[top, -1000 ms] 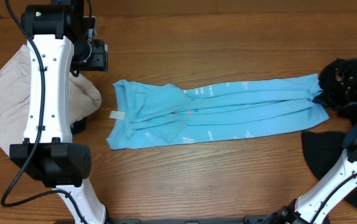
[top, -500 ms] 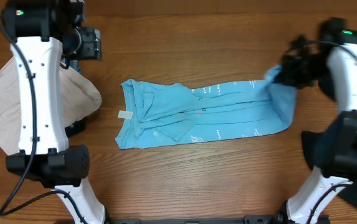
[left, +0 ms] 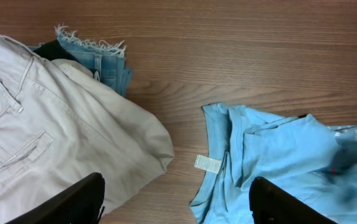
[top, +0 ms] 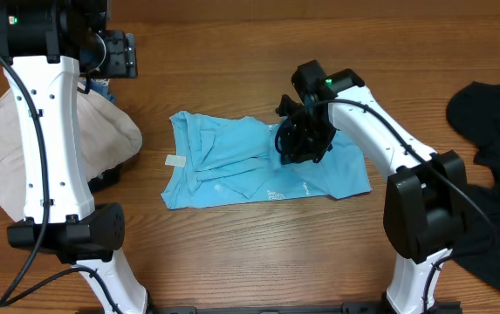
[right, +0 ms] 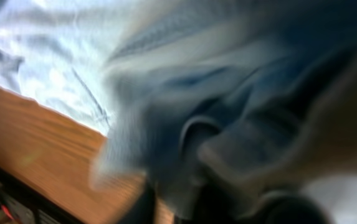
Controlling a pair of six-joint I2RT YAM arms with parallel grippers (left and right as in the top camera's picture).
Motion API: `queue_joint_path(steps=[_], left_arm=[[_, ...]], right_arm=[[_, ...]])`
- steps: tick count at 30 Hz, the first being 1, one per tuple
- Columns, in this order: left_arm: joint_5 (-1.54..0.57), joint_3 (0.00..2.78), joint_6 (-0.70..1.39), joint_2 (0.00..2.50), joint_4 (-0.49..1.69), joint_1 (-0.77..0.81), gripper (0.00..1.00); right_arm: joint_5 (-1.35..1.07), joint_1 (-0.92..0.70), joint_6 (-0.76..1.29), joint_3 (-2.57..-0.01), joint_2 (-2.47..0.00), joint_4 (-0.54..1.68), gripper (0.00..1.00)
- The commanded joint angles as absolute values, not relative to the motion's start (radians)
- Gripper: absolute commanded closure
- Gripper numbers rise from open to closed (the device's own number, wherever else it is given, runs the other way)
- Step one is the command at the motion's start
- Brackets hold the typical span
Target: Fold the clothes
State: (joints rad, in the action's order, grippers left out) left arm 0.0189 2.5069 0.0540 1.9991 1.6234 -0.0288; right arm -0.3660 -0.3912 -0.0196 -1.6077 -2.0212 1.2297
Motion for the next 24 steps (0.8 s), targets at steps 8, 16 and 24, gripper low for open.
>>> queue_joint_path(steps=[8,16,24], left_arm=[[0.006,2.530,0.076,1.987,1.623,-0.034,0.21],[0.007,2.530,0.075,1.987,1.617,-0.034,0.21],[0.007,2.530,0.080,1.987,1.620,-0.034,0.21]], right_arm=[[-0.362,-0.216,0.046,-1.629,-1.959,1.171,0.73],[-0.439,-0.147,0.109,-1.416,-1.966,0.982,0.96],[-0.673,-0.387,0.064,-1.322,-1.959,1.021,0.96]])
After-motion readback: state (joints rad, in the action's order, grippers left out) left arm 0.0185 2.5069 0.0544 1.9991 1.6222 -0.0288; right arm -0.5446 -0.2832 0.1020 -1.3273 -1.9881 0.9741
